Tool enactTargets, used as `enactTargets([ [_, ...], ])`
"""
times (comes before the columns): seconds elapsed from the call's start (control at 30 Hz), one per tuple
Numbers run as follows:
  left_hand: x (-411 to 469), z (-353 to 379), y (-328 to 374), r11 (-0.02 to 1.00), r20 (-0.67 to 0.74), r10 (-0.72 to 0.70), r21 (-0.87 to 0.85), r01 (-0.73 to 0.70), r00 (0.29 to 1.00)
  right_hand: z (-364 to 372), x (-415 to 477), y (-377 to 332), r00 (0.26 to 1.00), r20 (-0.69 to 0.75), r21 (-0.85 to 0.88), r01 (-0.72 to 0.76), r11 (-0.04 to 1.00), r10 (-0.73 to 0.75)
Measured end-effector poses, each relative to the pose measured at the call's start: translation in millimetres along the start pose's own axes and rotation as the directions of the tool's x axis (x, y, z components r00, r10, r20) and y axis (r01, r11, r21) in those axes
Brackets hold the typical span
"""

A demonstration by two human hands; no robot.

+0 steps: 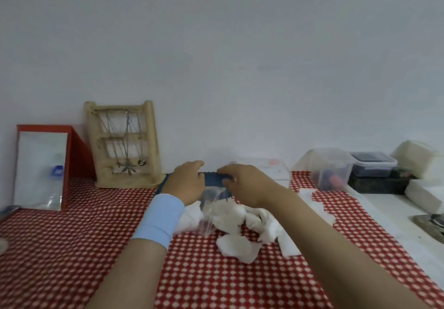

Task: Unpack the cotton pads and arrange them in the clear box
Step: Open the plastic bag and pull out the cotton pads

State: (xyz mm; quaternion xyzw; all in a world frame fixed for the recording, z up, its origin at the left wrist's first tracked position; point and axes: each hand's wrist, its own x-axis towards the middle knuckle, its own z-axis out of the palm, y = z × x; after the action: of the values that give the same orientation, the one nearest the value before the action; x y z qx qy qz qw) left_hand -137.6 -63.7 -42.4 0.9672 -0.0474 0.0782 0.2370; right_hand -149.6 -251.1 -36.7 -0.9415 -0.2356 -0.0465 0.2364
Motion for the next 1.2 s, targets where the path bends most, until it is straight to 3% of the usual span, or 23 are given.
enactTargets([
  [0.13, 10, 4, -35, 0.982, 0.076, -0.186, 0.056, 0.182, 0.98, 23, 17, -11, 0.987, 0.162, 0.057, -0.015, 0.998, 0.006],
  [0.3, 12, 11, -42, 0.954, 0.231, -0.274, -0.055, 0.294, 0.934, 33, 26, 1, 0.951, 0.306, -0.063, -0.019, 0.998, 0.037],
  [0.43, 13, 8, -31, 0.954, 0.186, -0.128, -0.244, 0.172, 0.974, 31, 33, 16, 0.984, 0.153, 0.125, -0.108, 0.986, 0.089],
  [0.53, 18, 5, -20, 0.929, 0.147, 0.016, -0.368, 0.04, 0.989, 29, 43, 20, 0.984, -0.005, 0.405, -0.163, 0.9, 0.18],
  [0.63, 24, 2, -11, 0.921, 0.137, 0.126, -0.384, -0.065, 0.982, 25, 47, 21, 0.961, -0.131, 0.552, -0.134, 0.823, 0.244],
  [0.77, 29, -6, -5, 0.867, 0.063, 0.085, -0.497, -0.043, 0.994, 18, 46, 22, 0.929, -0.197, 0.744, -0.066, 0.665, 0.313],
  [0.97, 35, -11, -10, 0.834, -0.169, 0.067, -0.532, -0.148, 0.983, 12, 47, 16, 0.926, -0.261, 0.809, 0.055, 0.586, 0.274],
  [1.07, 35, -16, -8, 0.834, -0.245, 0.097, -0.509, -0.213, 0.965, 11, 48, 16, 0.927, -0.297, 0.739, 0.07, 0.67, 0.231],
  [1.2, 33, -15, -5, 0.814, -0.289, 0.113, -0.521, -0.256, 0.951, 7, 48, 19, 0.926, -0.322, 0.736, 0.114, 0.668, 0.196],
])
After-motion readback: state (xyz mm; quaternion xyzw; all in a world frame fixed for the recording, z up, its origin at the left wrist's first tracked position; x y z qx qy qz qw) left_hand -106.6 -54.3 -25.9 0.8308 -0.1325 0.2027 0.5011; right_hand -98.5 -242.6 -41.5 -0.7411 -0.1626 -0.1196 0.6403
